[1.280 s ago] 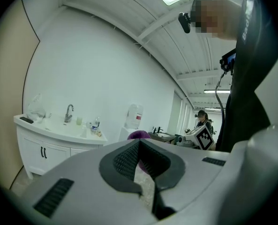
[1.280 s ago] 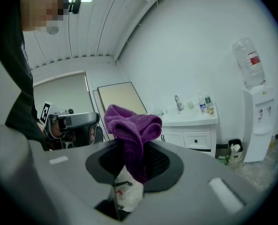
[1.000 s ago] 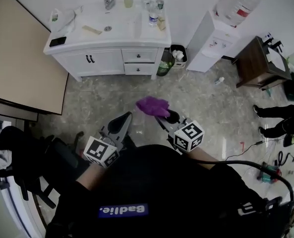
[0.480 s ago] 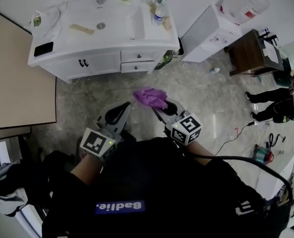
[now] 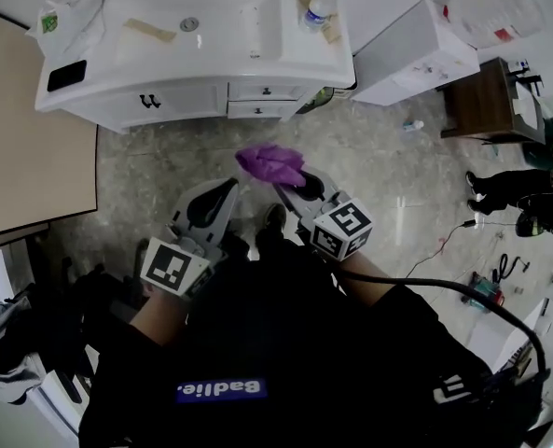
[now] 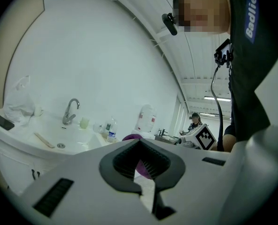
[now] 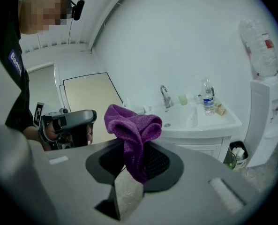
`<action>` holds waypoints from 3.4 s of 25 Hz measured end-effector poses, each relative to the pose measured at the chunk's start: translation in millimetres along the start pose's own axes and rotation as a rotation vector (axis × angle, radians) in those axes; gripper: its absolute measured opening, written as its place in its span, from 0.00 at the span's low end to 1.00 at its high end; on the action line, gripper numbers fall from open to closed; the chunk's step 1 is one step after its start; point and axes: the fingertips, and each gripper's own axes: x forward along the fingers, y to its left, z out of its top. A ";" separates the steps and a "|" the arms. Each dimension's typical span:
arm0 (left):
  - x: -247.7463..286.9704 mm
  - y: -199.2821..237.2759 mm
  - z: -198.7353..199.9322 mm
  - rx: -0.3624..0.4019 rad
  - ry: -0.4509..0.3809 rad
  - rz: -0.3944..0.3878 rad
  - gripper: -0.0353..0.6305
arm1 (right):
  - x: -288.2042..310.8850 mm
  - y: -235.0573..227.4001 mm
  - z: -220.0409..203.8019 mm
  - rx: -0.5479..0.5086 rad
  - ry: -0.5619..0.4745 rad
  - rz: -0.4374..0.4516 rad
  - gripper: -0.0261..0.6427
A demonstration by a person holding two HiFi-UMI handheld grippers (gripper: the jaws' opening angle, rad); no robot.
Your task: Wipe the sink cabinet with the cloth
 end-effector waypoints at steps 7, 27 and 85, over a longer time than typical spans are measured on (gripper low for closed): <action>39.2 23.3 -35.8 -0.013 -0.015 0.081 0.06 | 36.5 -59.3 -36.0 0.025 0.015 0.059 0.17; 133.0 143.1 -199.2 0.007 -0.046 0.100 0.06 | 213.8 -214.8 -167.6 0.060 -0.025 0.023 0.17; 160.6 212.0 -395.8 0.102 -0.162 0.024 0.06 | 289.4 -335.8 -228.5 -0.048 -0.211 -0.095 0.17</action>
